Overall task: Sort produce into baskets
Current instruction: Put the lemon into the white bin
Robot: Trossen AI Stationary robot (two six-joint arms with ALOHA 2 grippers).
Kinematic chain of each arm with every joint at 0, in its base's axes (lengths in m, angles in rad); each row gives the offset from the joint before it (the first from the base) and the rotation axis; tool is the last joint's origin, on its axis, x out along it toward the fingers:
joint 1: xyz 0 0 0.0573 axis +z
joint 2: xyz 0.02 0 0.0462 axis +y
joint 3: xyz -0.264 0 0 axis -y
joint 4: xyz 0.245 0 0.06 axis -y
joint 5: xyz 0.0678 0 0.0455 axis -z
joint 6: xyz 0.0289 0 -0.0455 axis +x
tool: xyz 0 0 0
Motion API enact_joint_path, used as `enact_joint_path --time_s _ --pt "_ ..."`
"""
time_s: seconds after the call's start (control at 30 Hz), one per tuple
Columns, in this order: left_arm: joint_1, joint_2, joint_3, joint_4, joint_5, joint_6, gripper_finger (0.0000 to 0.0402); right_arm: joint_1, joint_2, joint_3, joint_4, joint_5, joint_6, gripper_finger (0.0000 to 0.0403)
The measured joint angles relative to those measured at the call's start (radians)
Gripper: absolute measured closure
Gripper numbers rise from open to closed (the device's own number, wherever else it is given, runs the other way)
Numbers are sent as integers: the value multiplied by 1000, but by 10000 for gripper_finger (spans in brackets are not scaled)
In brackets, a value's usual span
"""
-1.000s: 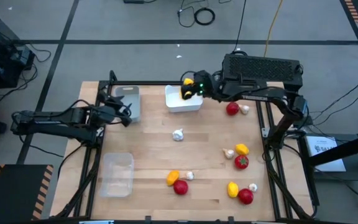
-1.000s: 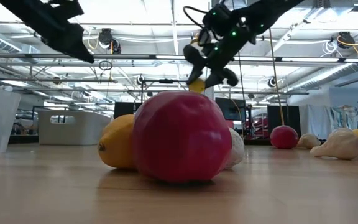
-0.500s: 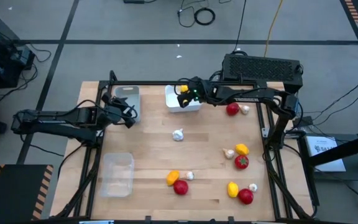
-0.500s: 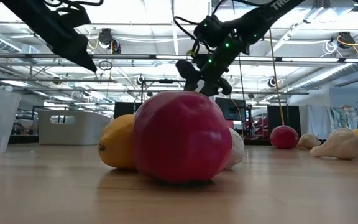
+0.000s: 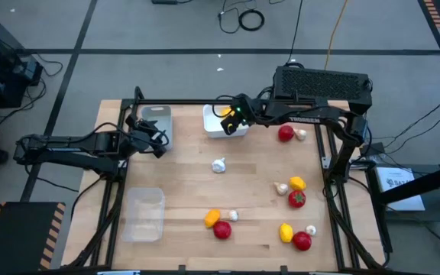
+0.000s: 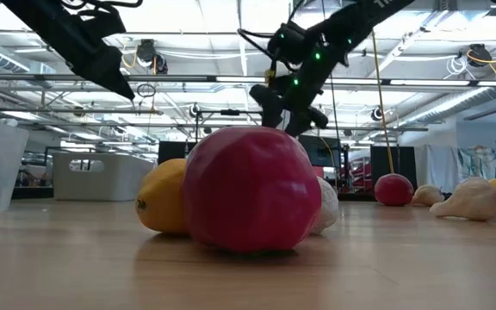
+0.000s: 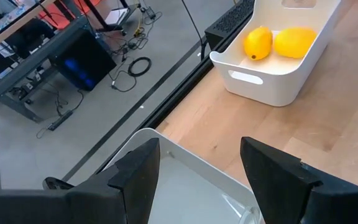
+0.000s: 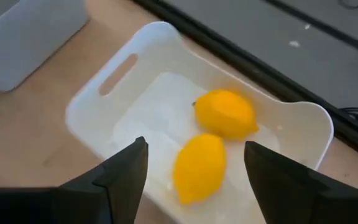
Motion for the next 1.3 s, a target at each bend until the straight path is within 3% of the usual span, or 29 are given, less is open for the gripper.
enact_joint_path --time_s 0.1,0.3,0.53,0.9,1.3 --pt "-1 0 0 0 12 0 169 5 0 90 -144 -53 -12 151" --pt "-1 14 0 1 168 29 169 63 -1 243 -479 -163 -23 152" --pt "-1 68 0 59 235 37 169 204 -1 274 -742 -236 37 152" --pt "-1 142 0 143 293 106 169 488 -1 274 -923 -233 266 152" --pt "-61 145 0 370 601 211 169 749 -1 270 -1025 -170 396 151"
